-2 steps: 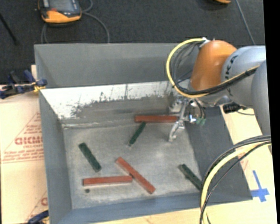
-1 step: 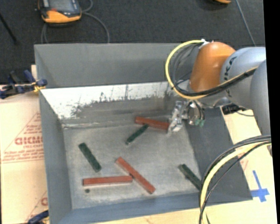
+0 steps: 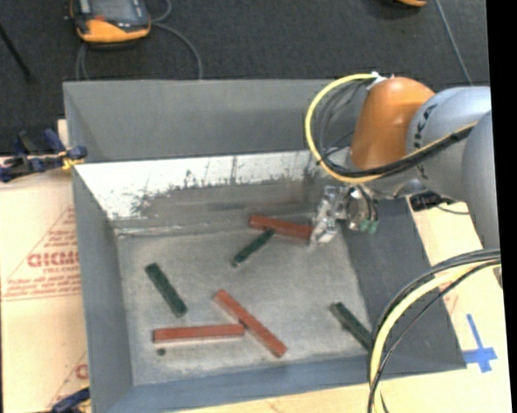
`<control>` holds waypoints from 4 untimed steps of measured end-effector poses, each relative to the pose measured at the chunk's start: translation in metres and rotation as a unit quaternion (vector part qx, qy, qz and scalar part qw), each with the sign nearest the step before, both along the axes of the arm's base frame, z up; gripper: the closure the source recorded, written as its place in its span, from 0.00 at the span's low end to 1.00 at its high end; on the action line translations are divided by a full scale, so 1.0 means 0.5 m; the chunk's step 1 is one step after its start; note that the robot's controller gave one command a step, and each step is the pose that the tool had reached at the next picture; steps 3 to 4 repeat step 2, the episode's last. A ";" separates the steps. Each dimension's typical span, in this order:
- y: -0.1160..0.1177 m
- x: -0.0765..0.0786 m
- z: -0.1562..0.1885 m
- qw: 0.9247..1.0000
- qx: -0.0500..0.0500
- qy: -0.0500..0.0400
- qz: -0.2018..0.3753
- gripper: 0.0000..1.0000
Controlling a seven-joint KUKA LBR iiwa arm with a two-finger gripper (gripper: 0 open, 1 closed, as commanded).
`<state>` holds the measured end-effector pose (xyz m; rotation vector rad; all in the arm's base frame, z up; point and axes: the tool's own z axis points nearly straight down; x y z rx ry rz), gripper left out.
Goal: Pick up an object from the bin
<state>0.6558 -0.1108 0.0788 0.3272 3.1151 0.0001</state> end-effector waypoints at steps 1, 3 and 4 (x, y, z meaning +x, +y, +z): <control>-0.003 0.005 0.071 1.000 -0.001 0.000 0.001 1.00; -0.003 0.006 0.248 1.000 -0.001 -0.002 0.002 1.00; -0.003 0.006 0.248 1.000 -0.001 -0.002 0.002 1.00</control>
Offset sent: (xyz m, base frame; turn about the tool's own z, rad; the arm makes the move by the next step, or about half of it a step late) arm -0.0002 0.0000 0.1174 0.0000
